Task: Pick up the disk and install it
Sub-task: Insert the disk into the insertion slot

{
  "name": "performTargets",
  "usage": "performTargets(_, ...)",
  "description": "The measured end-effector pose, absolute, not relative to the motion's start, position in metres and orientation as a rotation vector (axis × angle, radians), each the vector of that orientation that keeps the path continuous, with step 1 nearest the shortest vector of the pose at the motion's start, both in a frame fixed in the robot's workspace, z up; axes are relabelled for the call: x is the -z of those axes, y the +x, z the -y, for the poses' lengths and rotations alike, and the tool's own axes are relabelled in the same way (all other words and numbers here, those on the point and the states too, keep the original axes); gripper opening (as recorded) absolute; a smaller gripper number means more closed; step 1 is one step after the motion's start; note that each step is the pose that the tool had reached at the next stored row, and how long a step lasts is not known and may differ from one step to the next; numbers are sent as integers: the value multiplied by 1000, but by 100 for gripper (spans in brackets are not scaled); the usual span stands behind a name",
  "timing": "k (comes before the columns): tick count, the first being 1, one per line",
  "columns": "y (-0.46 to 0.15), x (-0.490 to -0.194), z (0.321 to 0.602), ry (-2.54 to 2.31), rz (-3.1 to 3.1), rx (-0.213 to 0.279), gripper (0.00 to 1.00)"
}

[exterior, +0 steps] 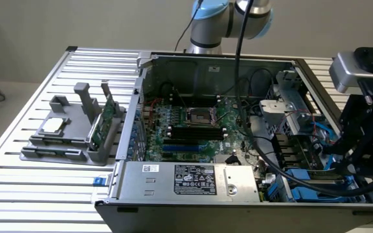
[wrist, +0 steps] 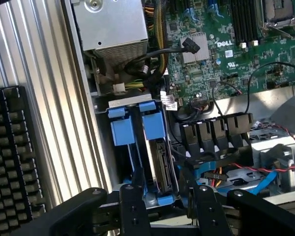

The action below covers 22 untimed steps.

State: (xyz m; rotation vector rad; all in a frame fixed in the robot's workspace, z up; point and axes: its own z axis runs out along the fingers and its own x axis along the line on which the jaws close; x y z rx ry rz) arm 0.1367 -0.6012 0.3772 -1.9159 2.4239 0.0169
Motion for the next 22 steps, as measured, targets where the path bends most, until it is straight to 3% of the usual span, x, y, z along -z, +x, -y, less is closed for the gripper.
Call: performTargets(22, 137, -374, 601, -1395, -2756, -1, 42)
